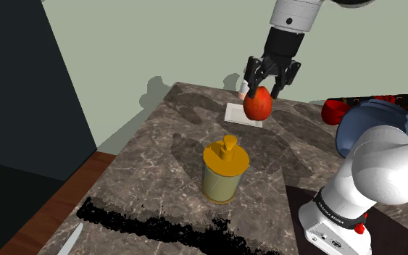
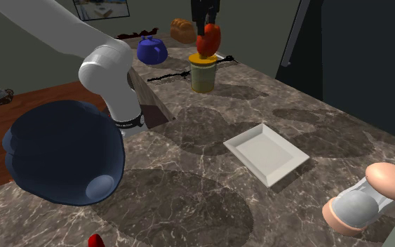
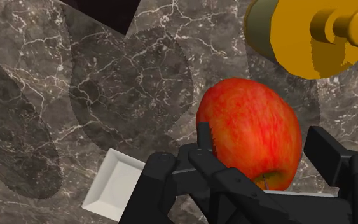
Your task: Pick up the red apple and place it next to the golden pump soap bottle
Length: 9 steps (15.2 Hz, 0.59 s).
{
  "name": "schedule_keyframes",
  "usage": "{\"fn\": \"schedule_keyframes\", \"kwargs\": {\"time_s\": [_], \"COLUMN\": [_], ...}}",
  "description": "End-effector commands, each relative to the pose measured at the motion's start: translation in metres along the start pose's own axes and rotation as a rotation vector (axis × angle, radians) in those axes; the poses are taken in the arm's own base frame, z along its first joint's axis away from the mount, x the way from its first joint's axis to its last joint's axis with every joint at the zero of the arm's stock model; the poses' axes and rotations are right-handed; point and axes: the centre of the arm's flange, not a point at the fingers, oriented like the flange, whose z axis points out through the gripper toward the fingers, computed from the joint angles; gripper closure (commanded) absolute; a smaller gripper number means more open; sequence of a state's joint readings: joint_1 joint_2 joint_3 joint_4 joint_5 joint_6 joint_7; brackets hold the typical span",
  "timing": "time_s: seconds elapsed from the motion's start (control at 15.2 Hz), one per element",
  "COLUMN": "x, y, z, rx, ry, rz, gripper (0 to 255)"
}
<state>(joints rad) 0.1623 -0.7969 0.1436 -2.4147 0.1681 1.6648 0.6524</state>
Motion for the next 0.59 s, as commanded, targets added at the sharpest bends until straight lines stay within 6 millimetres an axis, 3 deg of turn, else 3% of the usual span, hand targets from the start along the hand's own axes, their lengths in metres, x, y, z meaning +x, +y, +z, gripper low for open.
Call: {"fn": "schedule_keyframes", "kwargs": {"time_s": [0.0,0.53], "x": [-0.001,0.0], "y": [0.001,0.004], "z": [0.01,0.052], "rx": [0.0,0.0], "ry": [0.0,0.0], "rz": [0.0,0.0], "gripper": [255,255]}}
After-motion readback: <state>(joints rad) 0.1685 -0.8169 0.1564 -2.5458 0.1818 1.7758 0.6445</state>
